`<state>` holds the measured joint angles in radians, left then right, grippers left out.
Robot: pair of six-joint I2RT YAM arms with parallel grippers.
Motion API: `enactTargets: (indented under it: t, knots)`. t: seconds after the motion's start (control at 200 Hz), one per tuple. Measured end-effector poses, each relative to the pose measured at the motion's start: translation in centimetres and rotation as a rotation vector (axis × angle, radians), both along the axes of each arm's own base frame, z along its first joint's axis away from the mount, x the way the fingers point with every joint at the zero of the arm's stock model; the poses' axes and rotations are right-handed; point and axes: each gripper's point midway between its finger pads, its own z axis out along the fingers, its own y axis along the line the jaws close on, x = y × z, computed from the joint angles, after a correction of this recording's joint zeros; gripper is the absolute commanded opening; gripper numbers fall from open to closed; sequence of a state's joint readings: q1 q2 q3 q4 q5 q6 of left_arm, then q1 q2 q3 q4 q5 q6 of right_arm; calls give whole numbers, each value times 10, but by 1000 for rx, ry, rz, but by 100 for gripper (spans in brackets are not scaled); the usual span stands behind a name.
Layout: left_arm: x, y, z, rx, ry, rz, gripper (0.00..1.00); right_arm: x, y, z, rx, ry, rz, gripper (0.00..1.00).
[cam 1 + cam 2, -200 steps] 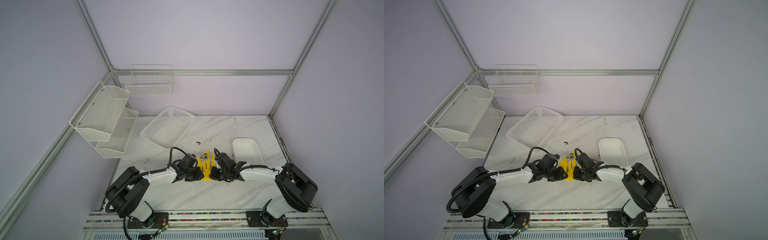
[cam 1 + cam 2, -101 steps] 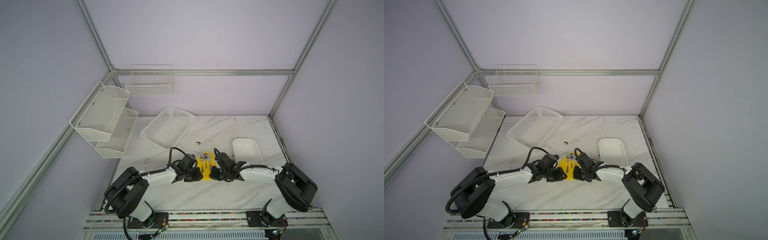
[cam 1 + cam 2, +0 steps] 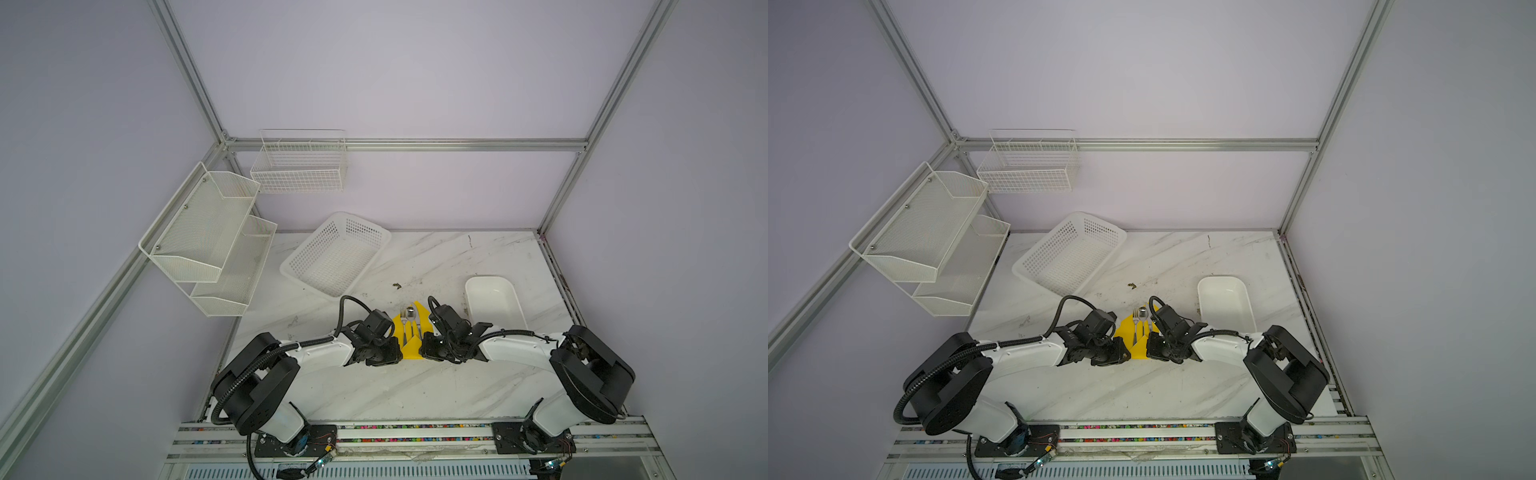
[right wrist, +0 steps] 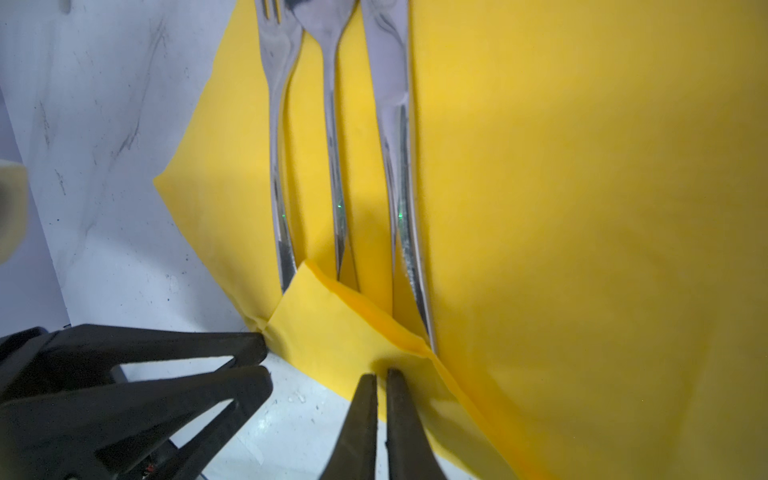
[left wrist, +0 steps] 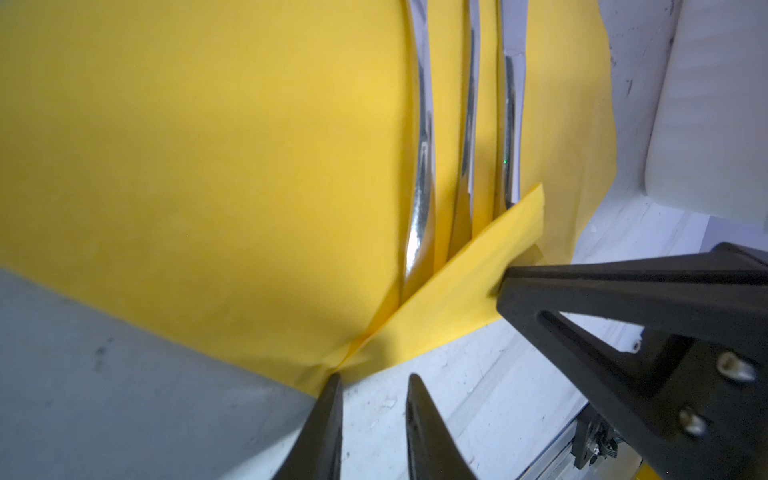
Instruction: Place the utensils on the paper napkin and roll it up
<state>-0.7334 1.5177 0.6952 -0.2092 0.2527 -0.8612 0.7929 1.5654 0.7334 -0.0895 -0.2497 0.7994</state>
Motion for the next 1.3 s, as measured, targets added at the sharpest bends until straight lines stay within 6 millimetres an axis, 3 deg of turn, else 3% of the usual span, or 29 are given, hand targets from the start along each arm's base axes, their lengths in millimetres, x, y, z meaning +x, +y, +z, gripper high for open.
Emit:
enactTargets:
  t: [0.11, 0.26, 0.34, 0.635, 0.94, 1.155, 1.295]
  knots:
    - [1, 3, 11, -2, -25, 9, 27, 0, -1, 0, -2, 1, -2, 13]
    - [7, -3, 48, -85, -119, 3, 26, 0, -1, 1, -3, 0, -5, 13]
    - [9, -9, 54, -118, -133, -13, 25, 0, -2, 2, -4, -2, -9, 13]
    - [4, -35, 16, -83, -26, -97, 25, 0, -2, 4, 1, -1, -18, 14]
    - [23, -66, 29, -138, -70, -125, 24, 1, -3, 5, 0, -1, -28, 14]
    - [22, -67, 2, -106, -12, -119, 21, 3, -14, 10, -34, -21, -62, 15]
    - [22, -69, 2, -116, -9, -117, 21, 14, -29, 29, -43, -80, -119, 20]
